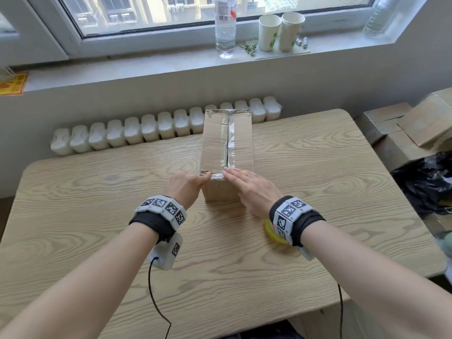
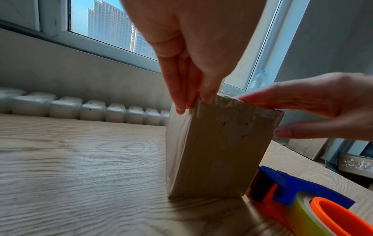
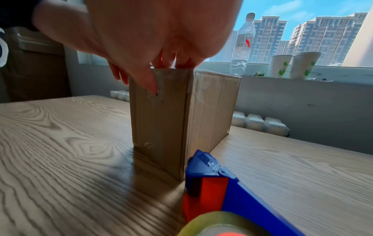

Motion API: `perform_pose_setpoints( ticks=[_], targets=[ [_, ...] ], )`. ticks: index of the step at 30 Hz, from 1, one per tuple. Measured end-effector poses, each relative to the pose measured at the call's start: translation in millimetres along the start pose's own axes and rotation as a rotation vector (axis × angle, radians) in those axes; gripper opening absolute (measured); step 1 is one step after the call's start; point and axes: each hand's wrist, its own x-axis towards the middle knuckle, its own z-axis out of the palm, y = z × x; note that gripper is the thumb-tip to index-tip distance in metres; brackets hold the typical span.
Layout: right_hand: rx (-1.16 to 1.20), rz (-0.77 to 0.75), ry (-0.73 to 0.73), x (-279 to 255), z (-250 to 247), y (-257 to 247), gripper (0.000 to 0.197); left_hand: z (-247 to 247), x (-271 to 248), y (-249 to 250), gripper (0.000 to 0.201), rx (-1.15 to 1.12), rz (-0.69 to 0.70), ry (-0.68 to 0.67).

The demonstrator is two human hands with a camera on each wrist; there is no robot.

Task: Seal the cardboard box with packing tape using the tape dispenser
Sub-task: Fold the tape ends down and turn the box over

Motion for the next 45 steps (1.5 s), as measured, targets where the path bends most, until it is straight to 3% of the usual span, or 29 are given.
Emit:
perform_pose_setpoints(
  ticks=[6, 9, 13, 15, 17, 22, 24, 27, 29, 31, 37, 45],
  targets=[
    [0.115, 0.052, -0.041, 1.5, -15.5, -2.9, 0.060, -2.2, -17.5, 3.1, 0.028, -0.165, 0.129, 0.116],
    [0.111, 0.095, -0.062, 0.7, -21.7, -0.1, 0.061, -3.7, -29.0, 6.4, 0.043, -0.233, 0.247, 0.193],
    [0.053, 0.105, -0.154, -1.2, -19.6, 3.2, 0.065, -10.7, -23.6, 5.9, 0.046, -0.143, 0.219, 0.240],
    [0.036, 0.108, -0.150, -0.7, -19.7, 1.8, 0.073, -8.7, -18.4, 2.5, 0.064, -0.024, 0.198, 0.217],
    [0.062, 0.132, -0.136, -0.7, -17.7, -4.0, 0.085, -6.3, -14.5, 0.7, 0.075, 0.011, 0.160, 0.108],
    [0.097, 0.188, -0.164, -1.8, -10.0, -22.7, 0.106, -1.6, -9.5, 12.7, 0.064, 0.081, 0.276, 0.055],
    [0.014, 0.144, -0.188, -3.0, -6.1, -24.6, 0.107, -2.1, -8.3, 19.8, 0.073, 0.054, 0.315, 0.027],
    [-0.007, 0.081, -0.178, -5.9, -7.7, -21.2, 0.086, -5.7, -3.9, 14.8, 0.107, 0.015, 0.203, -0.074],
    [0.009, 0.055, -0.206, -7.2, -12.5, -15.3, 0.083, -11.2, -0.4, 2.6, 0.131, 0.046, 0.121, -0.181],
    [0.040, 0.038, -0.233, -6.9, -17.0, -7.0, 0.084, -16.4, 3.2, -10.6, 0.142, 0.085, 0.056, -0.282],
    [0.088, 0.037, -0.281, -2.9, -29.9, 14.1, 0.088, -29.6, 8.6, -26.5, 0.148, 0.119, -0.027, -0.435],
    [-0.194, 0.110, -0.227, -4.0, -17.2, 6.2, 0.101, -26.5, 1.0, -17.5, 0.135, 0.124, -0.061, -0.299]
  ],
)
